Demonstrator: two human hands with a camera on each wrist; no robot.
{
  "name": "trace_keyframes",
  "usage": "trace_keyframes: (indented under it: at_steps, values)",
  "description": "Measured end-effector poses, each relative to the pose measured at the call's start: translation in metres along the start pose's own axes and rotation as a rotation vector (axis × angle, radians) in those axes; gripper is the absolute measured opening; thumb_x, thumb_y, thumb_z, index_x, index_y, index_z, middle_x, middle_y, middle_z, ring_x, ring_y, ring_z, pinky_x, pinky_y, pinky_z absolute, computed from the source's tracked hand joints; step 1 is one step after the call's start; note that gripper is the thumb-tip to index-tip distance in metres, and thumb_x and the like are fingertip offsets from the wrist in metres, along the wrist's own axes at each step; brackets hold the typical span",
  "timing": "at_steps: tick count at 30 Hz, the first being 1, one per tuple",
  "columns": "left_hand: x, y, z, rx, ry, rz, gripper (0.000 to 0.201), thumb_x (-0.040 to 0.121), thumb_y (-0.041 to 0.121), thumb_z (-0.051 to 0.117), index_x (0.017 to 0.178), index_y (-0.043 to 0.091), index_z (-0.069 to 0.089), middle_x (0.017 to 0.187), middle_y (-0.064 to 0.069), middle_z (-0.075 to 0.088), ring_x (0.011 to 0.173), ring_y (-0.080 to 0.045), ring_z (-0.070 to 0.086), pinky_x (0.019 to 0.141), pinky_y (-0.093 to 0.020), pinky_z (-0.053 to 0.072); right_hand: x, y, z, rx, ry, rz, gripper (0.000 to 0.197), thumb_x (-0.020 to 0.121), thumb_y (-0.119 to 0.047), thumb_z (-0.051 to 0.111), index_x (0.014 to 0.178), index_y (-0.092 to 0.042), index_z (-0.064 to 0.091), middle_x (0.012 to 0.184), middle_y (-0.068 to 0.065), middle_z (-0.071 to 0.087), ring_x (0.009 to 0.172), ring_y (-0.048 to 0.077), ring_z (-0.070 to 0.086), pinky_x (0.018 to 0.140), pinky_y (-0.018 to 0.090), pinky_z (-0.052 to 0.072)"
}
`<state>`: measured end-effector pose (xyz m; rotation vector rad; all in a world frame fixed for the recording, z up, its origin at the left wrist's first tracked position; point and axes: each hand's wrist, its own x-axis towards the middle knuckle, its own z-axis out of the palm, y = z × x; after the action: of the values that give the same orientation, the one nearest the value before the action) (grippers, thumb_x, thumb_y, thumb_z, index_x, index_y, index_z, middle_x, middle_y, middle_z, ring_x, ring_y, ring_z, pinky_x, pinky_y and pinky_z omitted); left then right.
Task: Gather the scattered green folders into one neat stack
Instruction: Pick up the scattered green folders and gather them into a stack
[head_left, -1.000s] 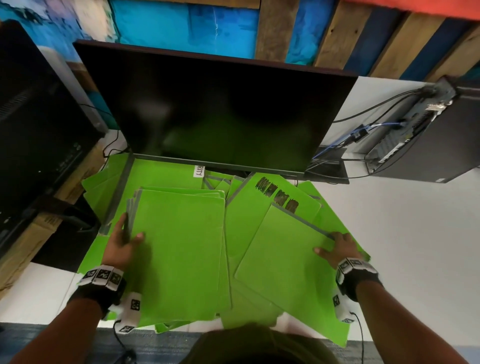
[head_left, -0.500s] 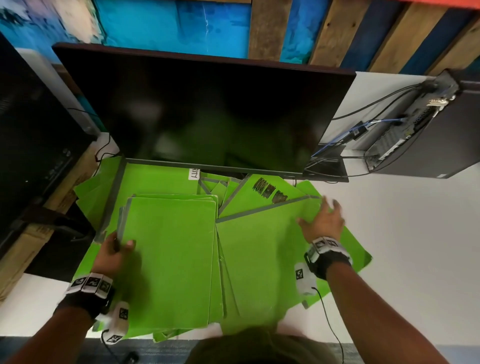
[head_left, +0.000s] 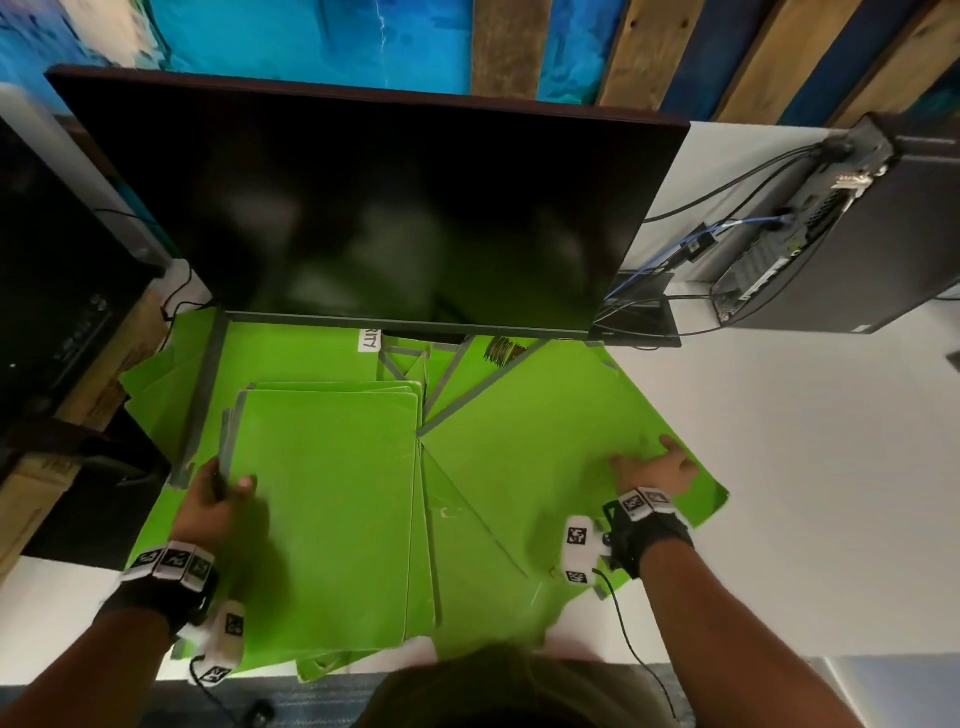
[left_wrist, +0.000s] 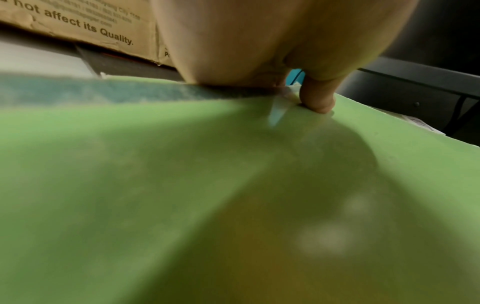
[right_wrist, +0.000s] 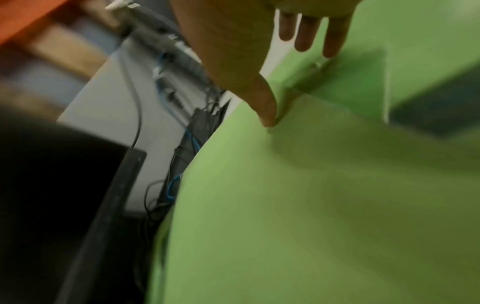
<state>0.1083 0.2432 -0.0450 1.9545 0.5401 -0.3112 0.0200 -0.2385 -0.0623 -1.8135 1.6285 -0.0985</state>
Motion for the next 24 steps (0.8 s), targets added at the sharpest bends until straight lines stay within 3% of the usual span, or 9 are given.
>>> trace_keyframes:
  at_steps: [2,6,9,15,17,19,21,23,24]
  values:
    - [-0.005,0.003,0.002,0.027,0.028,0.019,0.020,0.095,0.006,0.051,0.112,0.012,0.043,0.077,-0.011,0.051,0.062,-0.022,0.049,0.040,-0.020,0.048,-0.010,0.000,0.004,-0.025,-0.015,0.072,0.084,0.062,-0.020,0.085,0.133,-0.009,0.042,0.138,0.017,0.038,0.124,0.037,0.042,0.105,0.040,0.037]
    - [-0.004,0.002,0.003,0.024,0.032,0.016,0.023,0.095,0.007,0.051,0.117,0.010,0.045,0.078,-0.012,0.053,0.064,-0.023,0.050,0.053,-0.027,0.047,-0.025,0.005,0.016,-0.186,-0.258,0.186,0.119,0.043,-0.063,0.081,0.135,-0.001,0.039,0.134,0.016,0.050,0.121,0.033,0.052,0.101,0.041,0.044]
    - [-0.001,-0.001,-0.001,0.018,0.035,0.004,0.019,0.095,0.005,0.053,0.112,0.011,0.047,0.075,-0.012,0.053,0.061,-0.024,0.049,0.041,-0.021,0.047,-0.022,-0.004,0.014,-0.274,-0.226,0.161,0.112,0.057,-0.061,0.080,0.137,0.002,0.033,0.138,0.020,0.043,0.126,0.036,0.045,0.105,0.043,0.039]
    - [0.028,0.002,-0.025,0.010,0.113,0.022,0.040,0.088,0.011,0.065,0.127,0.010,0.053,0.112,-0.018,0.065,0.092,-0.026,0.060,0.077,-0.030,0.050,0.018,-0.019,0.021,-0.193,-0.433,-0.006,0.095,0.064,-0.023,0.087,0.140,-0.015,0.029,0.138,0.012,0.048,0.120,0.027,0.050,0.097,0.031,0.042]
    - [0.028,0.005,-0.029,0.019,0.084,0.018,0.037,0.091,0.010,0.060,0.127,0.009,0.052,0.114,-0.020,0.064,0.085,-0.025,0.061,0.080,-0.036,0.046,0.015,-0.031,0.017,-0.175,-0.519,-0.025,0.088,0.072,-0.017,0.081,0.143,-0.014,0.028,0.144,0.013,0.042,0.123,0.028,0.048,0.100,0.033,0.041]
    - [0.026,0.006,-0.027,0.028,0.057,-0.008,0.034,0.093,0.008,0.057,0.126,0.004,0.051,0.109,-0.021,0.063,0.073,-0.022,0.057,0.075,-0.035,0.045,0.006,-0.042,0.018,-0.169,-0.504,0.013,0.091,0.073,-0.028,0.081,0.145,-0.006,0.029,0.145,0.017,0.041,0.124,0.034,0.049,0.098,0.041,0.044]
    - [0.025,0.005,-0.023,0.072,0.060,-0.019,0.036,0.093,0.011,0.058,0.128,0.006,0.051,0.108,-0.020,0.063,0.074,-0.023,0.057,0.077,-0.035,0.044,-0.011,-0.047,0.022,-0.297,-0.496,0.056,0.108,0.058,-0.056,0.083,0.145,-0.014,0.033,0.146,0.018,0.040,0.114,0.040,0.055,0.086,0.047,0.051]
    - [0.025,0.001,-0.022,0.105,0.074,-0.014,0.040,0.092,0.015,0.060,0.130,0.013,0.051,0.113,-0.018,0.064,0.088,-0.026,0.059,0.085,-0.037,0.043,-0.008,-0.040,0.029,-0.456,-0.497,0.018,0.108,0.057,-0.057,0.080,0.147,-0.028,0.029,0.154,0.019,0.026,0.127,0.043,0.045,0.097,0.056,0.044]
    - [0.026,0.000,-0.021,0.106,0.073,-0.001,0.042,0.092,0.017,0.060,0.132,0.015,0.050,0.116,-0.018,0.064,0.092,-0.028,0.059,0.087,-0.038,0.043,-0.006,-0.038,0.033,-0.467,-0.481,0.006,0.104,0.063,-0.050,0.078,0.149,-0.024,0.027,0.155,0.019,0.021,0.134,0.041,0.037,0.105,0.055,0.038]
